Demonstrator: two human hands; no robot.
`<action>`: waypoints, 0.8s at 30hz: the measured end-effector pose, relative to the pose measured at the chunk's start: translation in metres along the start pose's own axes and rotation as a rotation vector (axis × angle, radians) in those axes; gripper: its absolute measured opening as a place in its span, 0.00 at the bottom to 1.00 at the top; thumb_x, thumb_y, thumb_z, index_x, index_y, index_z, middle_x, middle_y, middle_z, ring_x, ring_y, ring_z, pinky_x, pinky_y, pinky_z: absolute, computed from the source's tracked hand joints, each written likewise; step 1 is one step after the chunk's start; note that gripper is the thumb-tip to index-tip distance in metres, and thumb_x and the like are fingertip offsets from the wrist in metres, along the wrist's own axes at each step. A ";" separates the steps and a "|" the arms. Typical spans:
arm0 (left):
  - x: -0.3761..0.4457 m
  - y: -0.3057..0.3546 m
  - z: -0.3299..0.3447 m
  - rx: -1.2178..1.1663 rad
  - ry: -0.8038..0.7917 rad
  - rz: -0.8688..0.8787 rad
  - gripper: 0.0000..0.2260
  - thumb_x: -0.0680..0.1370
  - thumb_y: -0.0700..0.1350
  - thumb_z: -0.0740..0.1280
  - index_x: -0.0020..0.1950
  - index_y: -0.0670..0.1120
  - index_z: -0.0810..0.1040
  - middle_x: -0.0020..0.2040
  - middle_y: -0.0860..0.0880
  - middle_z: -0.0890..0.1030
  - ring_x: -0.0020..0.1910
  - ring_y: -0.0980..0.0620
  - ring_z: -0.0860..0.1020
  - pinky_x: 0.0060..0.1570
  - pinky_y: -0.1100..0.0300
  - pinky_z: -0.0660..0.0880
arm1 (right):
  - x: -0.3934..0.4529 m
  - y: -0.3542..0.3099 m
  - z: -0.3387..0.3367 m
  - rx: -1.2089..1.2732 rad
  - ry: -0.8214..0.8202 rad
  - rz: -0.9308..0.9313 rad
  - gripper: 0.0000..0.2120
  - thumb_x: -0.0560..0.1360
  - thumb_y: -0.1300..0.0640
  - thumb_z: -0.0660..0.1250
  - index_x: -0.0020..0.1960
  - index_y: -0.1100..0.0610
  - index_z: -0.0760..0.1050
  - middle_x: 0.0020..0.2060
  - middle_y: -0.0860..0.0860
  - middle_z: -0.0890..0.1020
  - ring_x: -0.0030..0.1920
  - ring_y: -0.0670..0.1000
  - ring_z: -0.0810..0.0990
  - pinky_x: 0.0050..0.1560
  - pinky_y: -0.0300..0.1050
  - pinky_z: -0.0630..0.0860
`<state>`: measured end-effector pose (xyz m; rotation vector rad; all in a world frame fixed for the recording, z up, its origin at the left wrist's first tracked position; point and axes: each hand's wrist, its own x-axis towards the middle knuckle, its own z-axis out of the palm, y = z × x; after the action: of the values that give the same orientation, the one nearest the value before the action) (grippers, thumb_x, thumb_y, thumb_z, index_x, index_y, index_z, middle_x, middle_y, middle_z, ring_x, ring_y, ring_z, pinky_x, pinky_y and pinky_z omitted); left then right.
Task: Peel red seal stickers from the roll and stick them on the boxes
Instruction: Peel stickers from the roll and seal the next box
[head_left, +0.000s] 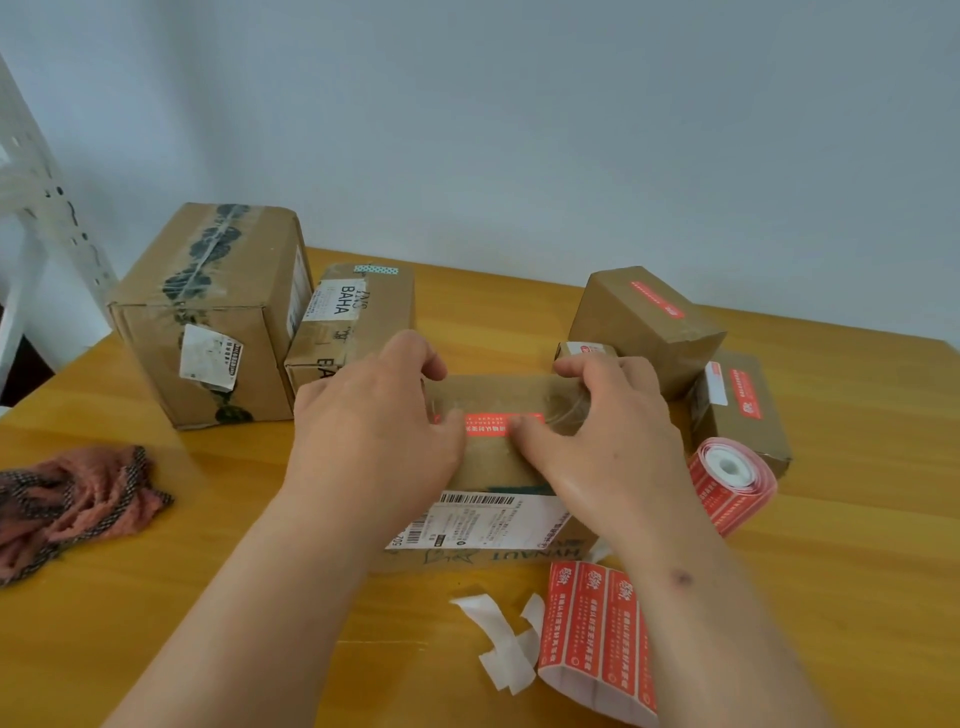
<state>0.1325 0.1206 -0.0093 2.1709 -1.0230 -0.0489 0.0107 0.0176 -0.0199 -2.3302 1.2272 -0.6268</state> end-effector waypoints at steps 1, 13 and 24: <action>0.001 -0.002 0.000 -0.022 -0.001 -0.009 0.09 0.75 0.45 0.67 0.52 0.56 0.70 0.37 0.56 0.76 0.40 0.57 0.75 0.56 0.46 0.73 | 0.002 0.002 -0.001 0.017 0.003 0.006 0.22 0.71 0.43 0.66 0.64 0.42 0.67 0.53 0.39 0.63 0.58 0.47 0.72 0.59 0.54 0.74; 0.008 -0.013 0.000 -0.140 0.038 -0.058 0.18 0.74 0.36 0.63 0.59 0.55 0.72 0.48 0.59 0.70 0.44 0.60 0.71 0.40 0.63 0.70 | 0.007 0.007 -0.001 0.022 0.045 -0.004 0.17 0.75 0.44 0.63 0.63 0.44 0.67 0.59 0.43 0.68 0.54 0.46 0.75 0.53 0.50 0.77; -0.008 -0.037 -0.001 -0.537 -0.058 -0.348 0.21 0.74 0.64 0.59 0.59 0.54 0.75 0.49 0.54 0.81 0.49 0.51 0.79 0.44 0.52 0.78 | -0.002 0.013 -0.013 0.110 -0.196 0.139 0.27 0.77 0.35 0.53 0.70 0.48 0.64 0.55 0.44 0.74 0.52 0.46 0.71 0.48 0.44 0.70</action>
<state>0.1518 0.1421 -0.0331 1.8258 -0.5631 -0.4941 -0.0064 0.0103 -0.0170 -2.1376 1.2192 -0.3977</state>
